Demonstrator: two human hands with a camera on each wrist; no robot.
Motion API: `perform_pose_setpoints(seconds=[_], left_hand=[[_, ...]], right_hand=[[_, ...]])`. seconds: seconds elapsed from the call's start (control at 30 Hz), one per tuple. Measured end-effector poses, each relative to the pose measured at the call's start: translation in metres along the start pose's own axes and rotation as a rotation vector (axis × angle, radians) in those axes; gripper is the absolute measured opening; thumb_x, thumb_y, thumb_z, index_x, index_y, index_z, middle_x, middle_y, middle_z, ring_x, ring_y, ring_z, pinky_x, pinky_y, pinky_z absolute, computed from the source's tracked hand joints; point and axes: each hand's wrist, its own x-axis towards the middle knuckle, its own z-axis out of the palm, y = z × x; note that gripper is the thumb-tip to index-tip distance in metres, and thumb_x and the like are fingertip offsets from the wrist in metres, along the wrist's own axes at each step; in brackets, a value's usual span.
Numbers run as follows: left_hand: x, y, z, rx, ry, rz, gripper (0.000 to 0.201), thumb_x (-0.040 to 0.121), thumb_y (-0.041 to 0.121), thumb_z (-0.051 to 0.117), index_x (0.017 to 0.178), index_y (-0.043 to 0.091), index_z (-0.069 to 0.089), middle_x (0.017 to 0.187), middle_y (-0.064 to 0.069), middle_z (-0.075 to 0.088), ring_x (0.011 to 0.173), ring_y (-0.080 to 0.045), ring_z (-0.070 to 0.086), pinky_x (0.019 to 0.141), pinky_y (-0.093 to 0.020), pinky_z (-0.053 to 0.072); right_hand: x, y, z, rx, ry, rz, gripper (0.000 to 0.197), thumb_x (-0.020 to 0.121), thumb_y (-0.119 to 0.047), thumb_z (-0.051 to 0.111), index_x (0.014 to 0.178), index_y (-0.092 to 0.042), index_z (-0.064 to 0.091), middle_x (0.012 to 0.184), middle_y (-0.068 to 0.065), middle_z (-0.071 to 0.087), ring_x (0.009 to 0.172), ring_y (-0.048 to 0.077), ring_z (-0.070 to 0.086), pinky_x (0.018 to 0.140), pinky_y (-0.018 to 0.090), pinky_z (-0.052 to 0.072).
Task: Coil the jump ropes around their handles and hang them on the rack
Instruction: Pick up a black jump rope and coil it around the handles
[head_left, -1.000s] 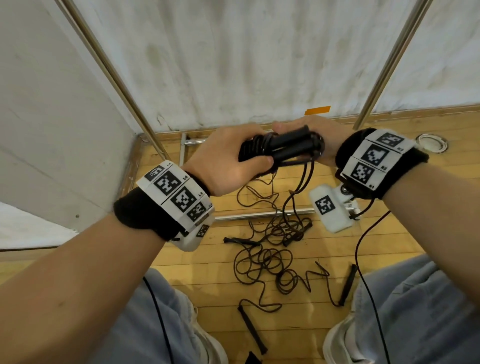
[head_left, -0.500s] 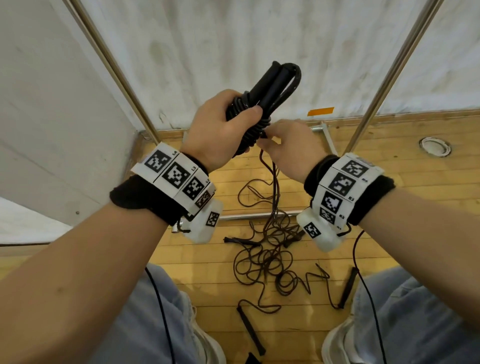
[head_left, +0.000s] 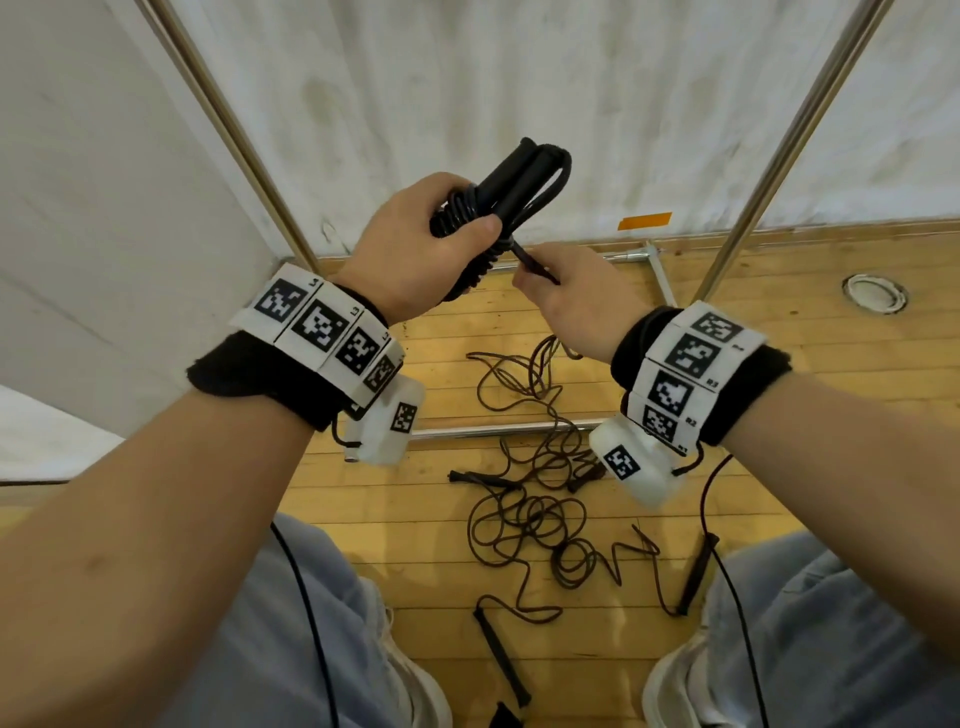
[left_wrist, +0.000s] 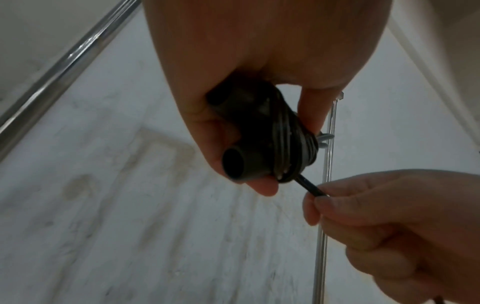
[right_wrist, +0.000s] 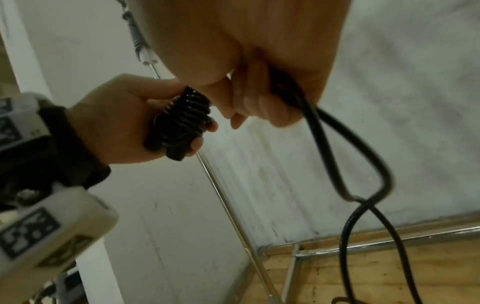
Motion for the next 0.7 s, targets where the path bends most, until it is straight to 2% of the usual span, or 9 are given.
perform_pose_setpoints(seconds=[0.13, 0.2, 0.27, 0.3, 0.4, 0.5, 0.57, 0.67, 0.7], left_hand=[[0.003, -0.006, -0.007, 0.071, -0.055, -0.06, 0.025, 0.091, 0.025, 0.062, 0.115, 0.021, 0.055, 0.091, -0.005, 0.067, 0.069, -0.02, 0.069, 0.053, -0.023, 0.056], [0.004, -0.011, -0.006, 0.142, -0.066, -0.07, 0.027, 0.091, 0.029, 0.061, 0.116, 0.024, 0.054, 0.09, 0.0, 0.066, 0.068, -0.014, 0.067, 0.055, -0.02, 0.055], [0.005, -0.017, -0.002, 0.249, -0.077, -0.056, 0.033, 0.091, 0.033, 0.06, 0.122, 0.024, 0.052, 0.089, 0.003, 0.064, 0.071, -0.014, 0.066, 0.066, -0.028, 0.056], [0.005, -0.019, 0.0, 0.308, -0.085, -0.049, 0.036, 0.091, 0.035, 0.059, 0.124, 0.024, 0.05, 0.092, 0.003, 0.063, 0.076, -0.017, 0.065, 0.072, -0.031, 0.055], [0.005, -0.024, 0.004, 0.432, -0.086, -0.038, 0.041, 0.091, 0.04, 0.057, 0.127, 0.024, 0.047, 0.101, 0.001, 0.062, 0.086, -0.021, 0.062, 0.078, -0.034, 0.05], [0.004, -0.026, 0.009, 0.466, -0.059, -0.026, 0.042, 0.092, 0.041, 0.057, 0.128, 0.024, 0.045, 0.101, 0.001, 0.06, 0.084, -0.023, 0.06, 0.074, -0.033, 0.047], [0.004, -0.026, 0.012, 0.467, -0.057, -0.031, 0.043, 0.091, 0.041, 0.059, 0.127, 0.023, 0.044, 0.101, -0.001, 0.06, 0.083, -0.024, 0.059, 0.073, -0.033, 0.047], [0.003, -0.026, 0.012, 0.452, -0.088, -0.043, 0.047, 0.089, 0.041, 0.062, 0.129, 0.026, 0.042, 0.099, -0.001, 0.062, 0.081, -0.023, 0.062, 0.075, -0.037, 0.051], [0.003, -0.026, 0.012, 0.445, -0.092, -0.037, 0.048, 0.088, 0.041, 0.062, 0.13, 0.028, 0.042, 0.099, -0.001, 0.063, 0.08, -0.023, 0.063, 0.075, -0.037, 0.052]], right_hand=[[0.0, 0.005, -0.002, -0.134, 0.023, -0.049, 0.019, 0.099, -0.022, 0.042, 0.092, -0.014, 0.057, 0.065, -0.008, 0.048, 0.056, 0.008, 0.045, 0.045, 0.012, 0.031], [-0.001, 0.005, 0.0, -0.207, -0.025, -0.057, 0.023, 0.099, -0.024, 0.04, 0.094, -0.012, 0.059, 0.066, -0.007, 0.048, 0.058, 0.009, 0.045, 0.049, 0.019, 0.032], [-0.003, 0.004, 0.004, -0.285, -0.057, -0.046, 0.024, 0.099, -0.027, 0.038, 0.094, -0.014, 0.058, 0.066, -0.008, 0.047, 0.06, 0.008, 0.043, 0.054, 0.028, 0.033], [-0.004, 0.003, 0.005, -0.322, -0.06, -0.041, 0.024, 0.099, -0.028, 0.038, 0.092, -0.016, 0.057, 0.066, -0.009, 0.046, 0.059, 0.008, 0.042, 0.056, 0.029, 0.032], [-0.004, -0.002, 0.006, -0.354, -0.075, -0.034, 0.026, 0.099, -0.031, 0.037, 0.085, -0.017, 0.053, 0.066, -0.007, 0.047, 0.059, 0.008, 0.042, 0.057, 0.028, 0.032], [-0.001, -0.006, 0.002, -0.249, -0.079, -0.019, 0.035, 0.099, -0.03, 0.039, 0.085, -0.006, 0.059, 0.067, -0.001, 0.05, 0.059, 0.015, 0.046, 0.058, 0.03, 0.036], [-0.002, -0.007, -0.001, -0.184, -0.07, 0.001, 0.04, 0.099, -0.031, 0.039, 0.087, 0.0, 0.06, 0.063, 0.0, 0.047, 0.056, 0.015, 0.044, 0.055, 0.029, 0.036], [-0.005, -0.009, 0.001, -0.175, -0.06, 0.012, 0.041, 0.1, -0.032, 0.037, 0.085, -0.002, 0.061, 0.058, -0.003, 0.043, 0.051, 0.011, 0.041, 0.044, 0.016, 0.03], [-0.006, -0.01, 0.002, -0.172, -0.058, 0.011, 0.04, 0.1, -0.033, 0.037, 0.084, -0.004, 0.06, 0.057, -0.004, 0.043, 0.051, 0.01, 0.04, 0.042, 0.015, 0.03]])
